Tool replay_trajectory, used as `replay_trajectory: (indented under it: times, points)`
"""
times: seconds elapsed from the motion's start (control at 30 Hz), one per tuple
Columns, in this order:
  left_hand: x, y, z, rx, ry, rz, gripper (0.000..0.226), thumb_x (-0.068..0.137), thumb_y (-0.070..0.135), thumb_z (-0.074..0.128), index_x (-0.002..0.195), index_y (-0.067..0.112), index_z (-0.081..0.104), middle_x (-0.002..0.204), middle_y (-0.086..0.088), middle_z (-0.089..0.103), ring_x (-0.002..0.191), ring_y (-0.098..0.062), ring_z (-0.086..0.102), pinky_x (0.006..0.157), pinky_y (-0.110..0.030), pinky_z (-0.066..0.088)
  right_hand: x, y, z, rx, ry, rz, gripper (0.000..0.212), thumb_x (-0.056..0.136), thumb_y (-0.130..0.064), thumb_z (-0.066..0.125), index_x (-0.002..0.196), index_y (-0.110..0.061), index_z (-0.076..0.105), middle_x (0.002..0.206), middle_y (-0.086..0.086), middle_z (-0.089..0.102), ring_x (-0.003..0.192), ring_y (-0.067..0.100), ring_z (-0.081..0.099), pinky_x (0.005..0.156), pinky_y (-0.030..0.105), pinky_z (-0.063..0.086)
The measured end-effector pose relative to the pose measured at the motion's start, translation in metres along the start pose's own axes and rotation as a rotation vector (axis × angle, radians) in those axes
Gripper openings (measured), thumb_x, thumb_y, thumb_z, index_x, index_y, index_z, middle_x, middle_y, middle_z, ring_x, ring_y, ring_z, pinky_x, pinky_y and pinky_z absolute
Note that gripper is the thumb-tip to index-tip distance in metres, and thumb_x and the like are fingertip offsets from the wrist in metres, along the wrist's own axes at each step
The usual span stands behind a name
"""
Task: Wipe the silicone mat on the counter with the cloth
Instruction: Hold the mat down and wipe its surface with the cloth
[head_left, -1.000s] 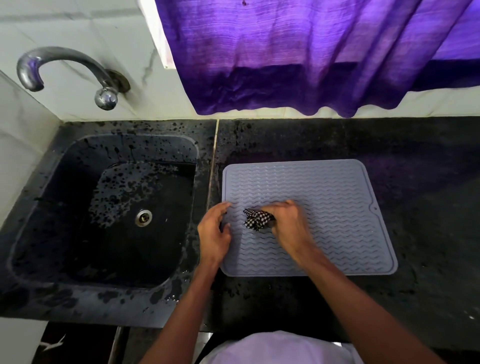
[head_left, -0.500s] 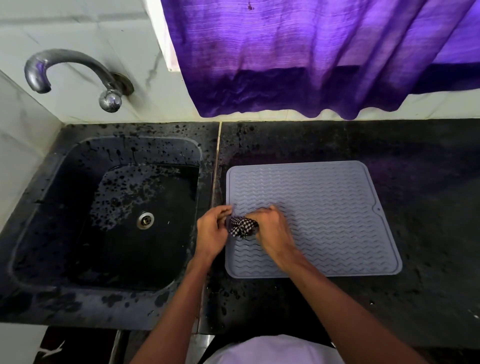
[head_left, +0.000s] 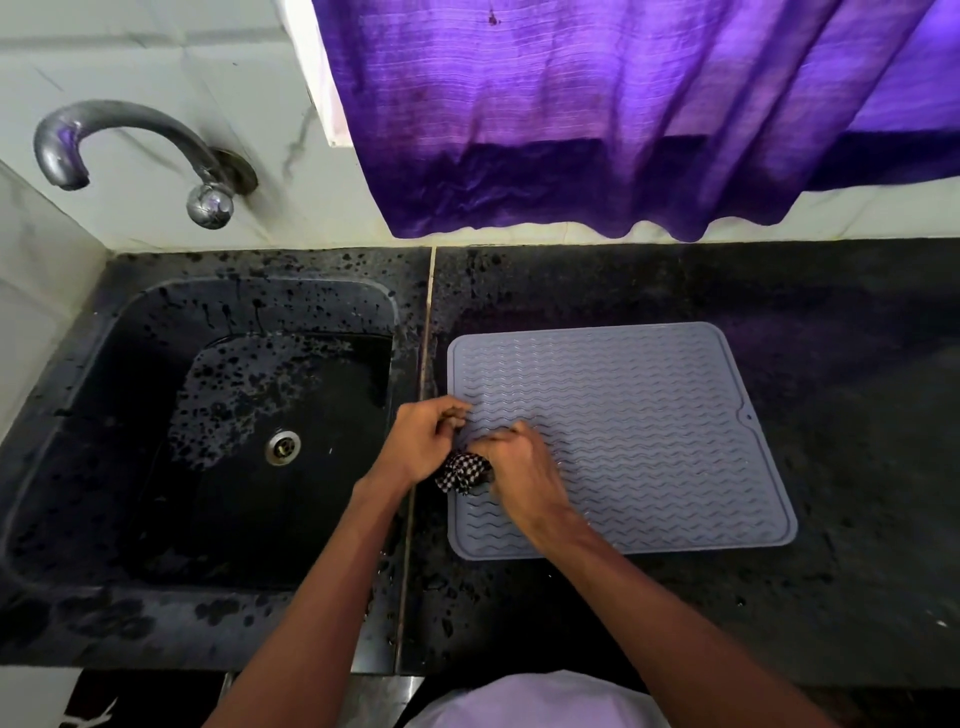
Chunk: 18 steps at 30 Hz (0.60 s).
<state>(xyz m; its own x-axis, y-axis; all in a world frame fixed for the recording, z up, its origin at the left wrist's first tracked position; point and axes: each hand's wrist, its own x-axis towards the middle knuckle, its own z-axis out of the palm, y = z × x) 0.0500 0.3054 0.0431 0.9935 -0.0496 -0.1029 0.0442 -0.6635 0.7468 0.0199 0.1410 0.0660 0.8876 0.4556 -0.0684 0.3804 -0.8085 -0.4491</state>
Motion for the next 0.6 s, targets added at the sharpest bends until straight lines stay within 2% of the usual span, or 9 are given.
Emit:
replay_trajectory:
  times: [0.07,0.1,0.17,0.27,0.37,0.47,0.6]
  points:
    - [0.003,0.001,0.002,0.069,0.004,0.057,0.036,0.088,-0.015,0.054,0.113,0.001,0.073,0.112,-0.007,0.074,0.103,-0.013,0.067,0.094,0.002,0.037,0.000,-0.002,0.001,-0.010,-0.006,0.010,0.046,0.077,0.000,0.065,0.118,-0.022,0.066,0.107,0.005,0.070,0.104,0.029,0.052,0.092,0.041,0.045]
    - [0.003,0.000,0.003,0.105,0.008,0.079,0.034,0.088,-0.012,0.057,0.113,0.003,0.074,0.113,-0.008,0.074,0.105,-0.016,0.068,0.096,-0.002,0.038,0.000,-0.002,0.002,-0.009,-0.002,0.015,0.047,0.077,0.001,0.064,0.118,-0.022,0.065,0.106,0.005,0.069,0.103,0.029,0.051,0.091,0.042,0.046]
    - [0.004,-0.003,0.006,0.168,0.013,0.093,0.032,0.088,-0.007,0.061,0.113,0.007,0.075,0.113,-0.011,0.074,0.104,-0.023,0.069,0.098,-0.019,0.048,-0.001,-0.003,0.002,-0.001,0.014,0.010,0.047,0.076,0.002,0.064,0.116,-0.022,0.066,0.106,0.005,0.070,0.101,0.030,0.051,0.089,0.043,0.047]
    - [0.004,-0.001,0.009,0.173,0.001,0.057,0.040,0.081,-0.015,0.058,0.112,0.002,0.074,0.109,-0.017,0.072,0.096,-0.026,0.071,0.093,-0.032,0.056,-0.001,-0.002,-0.002,-0.009,0.003,-0.028,0.047,0.076,0.003,0.059,0.114,-0.024,0.067,0.109,0.003,0.070,0.102,0.029,0.053,0.092,0.042,0.047]
    - [0.003,-0.001,0.011,0.133,-0.004,0.029,0.049,0.072,-0.023,0.053,0.112,-0.001,0.072,0.107,-0.017,0.070,0.093,-0.026,0.071,0.088,-0.034,0.059,-0.003,0.000,-0.002,-0.005,0.028,-0.062,0.051,0.070,0.002,0.067,0.112,-0.026,0.068,0.104,0.003,0.072,0.097,0.030,0.058,0.088,0.042,0.051]
    - [0.001,-0.002,0.011,0.073,0.004,0.012,0.052,0.069,-0.025,0.049,0.111,-0.003,0.071,0.106,-0.018,0.069,0.092,-0.027,0.070,0.085,-0.038,0.060,-0.006,0.000,-0.005,-0.045,-0.031,-0.065,0.047,0.072,-0.005,0.072,0.114,-0.025,0.068,0.105,0.002,0.071,0.105,0.025,0.054,0.095,0.039,0.045]
    - [0.000,-0.004,0.014,0.075,0.045,0.007,0.051,0.074,-0.026,0.051,0.112,0.000,0.071,0.108,-0.013,0.069,0.094,-0.020,0.068,0.084,-0.029,0.057,-0.010,0.004,-0.003,-0.055,-0.059,-0.034,0.051,0.074,-0.008,0.072,0.121,-0.027,0.063,0.112,0.003,0.068,0.107,0.025,0.049,0.096,0.038,0.043]
